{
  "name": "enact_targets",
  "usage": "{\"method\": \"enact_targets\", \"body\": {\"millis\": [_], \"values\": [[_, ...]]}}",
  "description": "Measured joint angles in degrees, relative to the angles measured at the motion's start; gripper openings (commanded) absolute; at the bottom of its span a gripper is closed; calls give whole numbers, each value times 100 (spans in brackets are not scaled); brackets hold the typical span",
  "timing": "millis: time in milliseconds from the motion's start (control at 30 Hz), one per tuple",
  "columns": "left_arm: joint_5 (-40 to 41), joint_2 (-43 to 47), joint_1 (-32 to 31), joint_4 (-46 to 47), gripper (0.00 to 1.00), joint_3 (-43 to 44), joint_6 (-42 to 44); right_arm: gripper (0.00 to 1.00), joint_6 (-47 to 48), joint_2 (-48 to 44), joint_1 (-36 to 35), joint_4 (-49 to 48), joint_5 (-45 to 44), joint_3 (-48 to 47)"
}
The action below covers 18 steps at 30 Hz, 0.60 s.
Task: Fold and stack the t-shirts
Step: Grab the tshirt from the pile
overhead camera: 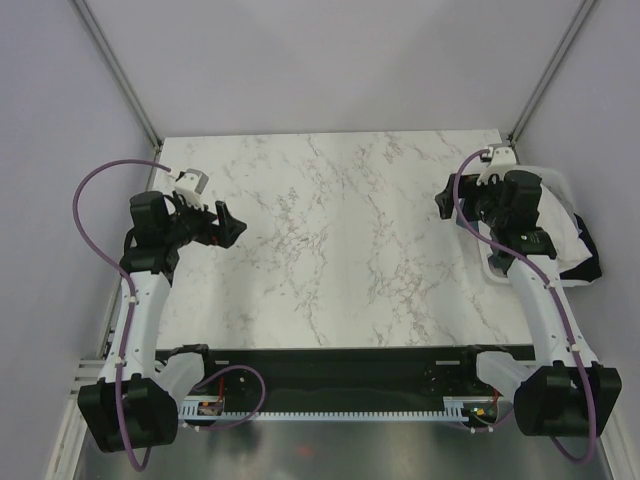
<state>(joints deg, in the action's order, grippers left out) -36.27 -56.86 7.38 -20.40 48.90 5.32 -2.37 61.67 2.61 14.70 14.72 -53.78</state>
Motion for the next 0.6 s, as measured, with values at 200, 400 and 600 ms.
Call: {"method": "enact_targets", "body": {"millis": [200,400,600], "values": [[-31,4,0,4,100,-72,0,98,92,28,2,-2,282,0],[-31,4,0,76,100,-109,0,98,240,37,13,-2,431,0],[-31,4,0,81,100,-131,0,98,326,70,17,0,625,2]]}}
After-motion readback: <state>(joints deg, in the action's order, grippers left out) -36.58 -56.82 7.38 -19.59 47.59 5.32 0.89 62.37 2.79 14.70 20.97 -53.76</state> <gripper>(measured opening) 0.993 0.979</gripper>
